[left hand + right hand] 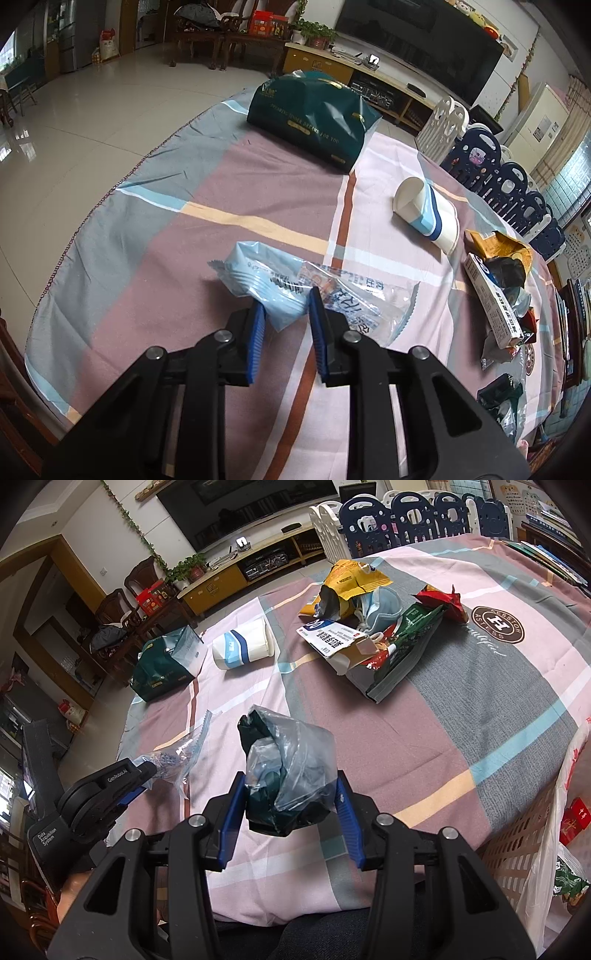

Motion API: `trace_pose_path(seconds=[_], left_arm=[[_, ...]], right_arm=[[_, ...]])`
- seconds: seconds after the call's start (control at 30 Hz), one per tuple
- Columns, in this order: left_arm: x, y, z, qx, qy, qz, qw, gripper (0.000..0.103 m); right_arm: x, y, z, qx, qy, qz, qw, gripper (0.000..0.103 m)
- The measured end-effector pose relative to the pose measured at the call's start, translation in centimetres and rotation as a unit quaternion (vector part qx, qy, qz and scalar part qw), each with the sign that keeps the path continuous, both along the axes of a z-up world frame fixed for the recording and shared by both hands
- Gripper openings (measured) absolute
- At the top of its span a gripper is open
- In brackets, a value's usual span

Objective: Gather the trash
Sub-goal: 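Carry the wrapped cloth over the basket with the right tool while the left tool holds the bag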

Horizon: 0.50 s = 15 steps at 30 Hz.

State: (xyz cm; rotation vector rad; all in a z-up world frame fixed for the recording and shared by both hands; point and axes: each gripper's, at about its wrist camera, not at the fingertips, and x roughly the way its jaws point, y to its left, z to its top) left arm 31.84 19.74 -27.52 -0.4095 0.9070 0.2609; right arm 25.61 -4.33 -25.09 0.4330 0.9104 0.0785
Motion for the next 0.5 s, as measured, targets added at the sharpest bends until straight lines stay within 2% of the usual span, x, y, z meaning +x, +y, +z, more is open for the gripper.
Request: trace_pose_path(seconds=[0.33,0.5], left_arm=[[-0.6,0.0,0.8,0.020,-0.016,0.010,0.9996,0.024],[-1.8,0.8,2.2,0.006,-0.070,0.022,0.9973,0.024]], right_arm=[[0.0,-0.1,0.0,0.000,0.000,0.000,1.000,0.047],[0.0,0.0,0.0,0.003,0.000,0.001,1.000,0.047]])
